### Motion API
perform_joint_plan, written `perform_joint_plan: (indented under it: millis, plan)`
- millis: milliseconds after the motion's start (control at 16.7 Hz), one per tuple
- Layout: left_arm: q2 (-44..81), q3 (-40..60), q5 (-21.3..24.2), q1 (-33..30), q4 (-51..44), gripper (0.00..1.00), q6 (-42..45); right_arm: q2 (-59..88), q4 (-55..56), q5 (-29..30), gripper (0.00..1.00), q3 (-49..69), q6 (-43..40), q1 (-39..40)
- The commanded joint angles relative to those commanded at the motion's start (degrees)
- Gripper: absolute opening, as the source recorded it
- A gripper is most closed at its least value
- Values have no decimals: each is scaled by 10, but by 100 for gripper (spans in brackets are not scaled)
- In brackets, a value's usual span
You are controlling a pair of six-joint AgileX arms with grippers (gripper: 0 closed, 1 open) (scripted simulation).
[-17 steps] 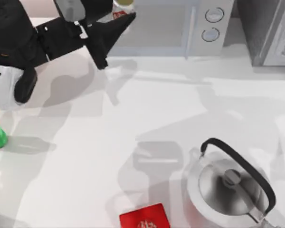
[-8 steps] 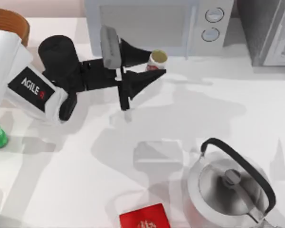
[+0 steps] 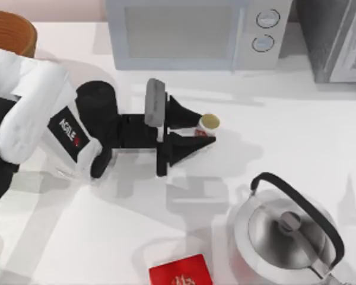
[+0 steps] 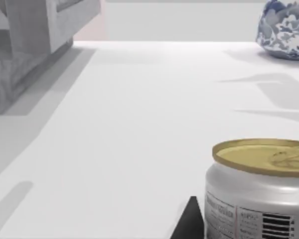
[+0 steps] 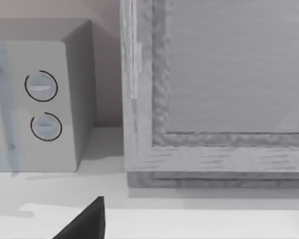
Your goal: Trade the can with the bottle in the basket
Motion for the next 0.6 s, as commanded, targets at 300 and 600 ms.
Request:
perform_joint_plan:
  millis: [300, 600]
  plan:
    - [0, 0, 0, 0, 0, 8, 0, 0, 0, 0, 100, 0, 0, 0]
    - [0, 0, 0, 0, 0, 45, 0, 0, 0, 0, 100, 0, 0, 0]
